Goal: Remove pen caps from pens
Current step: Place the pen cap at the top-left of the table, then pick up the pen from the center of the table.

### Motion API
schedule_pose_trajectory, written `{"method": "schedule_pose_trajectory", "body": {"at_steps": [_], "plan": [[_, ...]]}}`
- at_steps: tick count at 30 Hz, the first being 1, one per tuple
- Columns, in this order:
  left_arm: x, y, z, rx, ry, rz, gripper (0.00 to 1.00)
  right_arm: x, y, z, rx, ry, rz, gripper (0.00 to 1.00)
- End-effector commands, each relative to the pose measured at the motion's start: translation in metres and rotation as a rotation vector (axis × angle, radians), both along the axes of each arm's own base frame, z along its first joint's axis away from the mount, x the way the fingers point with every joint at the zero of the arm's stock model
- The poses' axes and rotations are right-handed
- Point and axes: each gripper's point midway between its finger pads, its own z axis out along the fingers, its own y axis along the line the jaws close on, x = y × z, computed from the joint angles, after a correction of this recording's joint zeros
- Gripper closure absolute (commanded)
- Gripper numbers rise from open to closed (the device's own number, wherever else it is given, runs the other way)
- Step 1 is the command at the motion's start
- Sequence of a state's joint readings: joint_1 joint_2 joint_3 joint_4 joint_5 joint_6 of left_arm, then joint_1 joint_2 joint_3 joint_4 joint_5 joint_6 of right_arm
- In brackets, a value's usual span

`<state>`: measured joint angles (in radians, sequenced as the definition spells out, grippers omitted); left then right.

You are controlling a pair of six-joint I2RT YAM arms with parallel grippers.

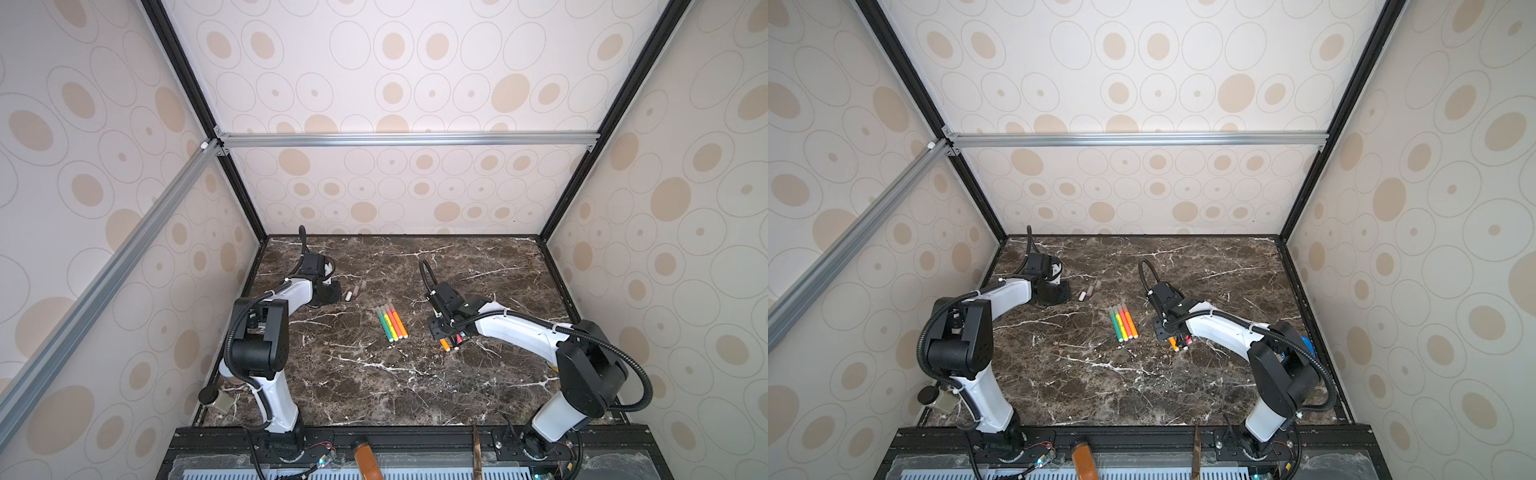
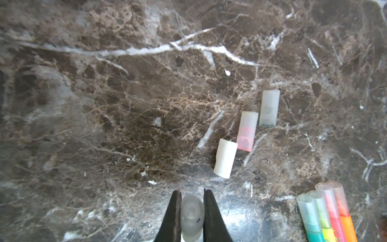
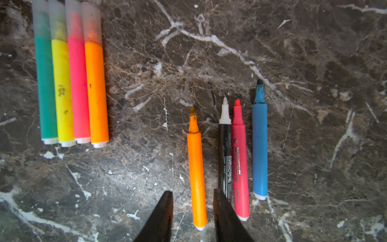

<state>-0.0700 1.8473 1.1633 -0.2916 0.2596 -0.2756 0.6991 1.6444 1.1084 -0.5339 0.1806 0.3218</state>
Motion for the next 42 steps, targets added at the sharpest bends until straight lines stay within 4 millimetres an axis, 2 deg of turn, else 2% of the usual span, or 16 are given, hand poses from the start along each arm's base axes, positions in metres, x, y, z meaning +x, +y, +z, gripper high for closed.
{"method": "schedule_pose_trajectory", "body": {"at_steps": [1,10,13,20,27,32,39,42], "plan": [[0.002,-0.004,-0.003,-0.011,0.007,-0.033,0.98,0.002,0.006,-0.002,-0.002,0.037,0.021,0.63],[0.007,-0.009,-0.014,-0.029,0.021,-0.046,0.91,0.016,0.048,-0.01,0.087,0.101,0.076,0.59],[0.008,-0.013,-0.014,-0.041,0.013,-0.054,0.86,0.019,0.061,-0.014,0.095,0.114,0.095,0.58],[0.009,-0.017,-0.014,-0.054,0.004,-0.061,0.75,0.026,0.08,-0.025,0.098,0.141,0.115,0.58],[0.009,-0.019,-0.014,-0.062,0.0,-0.065,0.73,0.031,0.095,-0.036,0.091,0.162,0.131,0.58],[0.013,-0.019,0.004,-0.067,-0.044,-0.057,0.72,0.033,0.102,-0.042,0.087,0.176,0.138,0.58],[0.017,-0.018,0.05,-0.078,-0.143,-0.042,0.73,0.032,0.105,-0.055,0.067,0.204,0.144,0.58],[0.017,-0.017,0.075,-0.085,-0.196,-0.036,0.72,0.031,0.105,-0.062,0.054,0.219,0.145,0.58]]}}
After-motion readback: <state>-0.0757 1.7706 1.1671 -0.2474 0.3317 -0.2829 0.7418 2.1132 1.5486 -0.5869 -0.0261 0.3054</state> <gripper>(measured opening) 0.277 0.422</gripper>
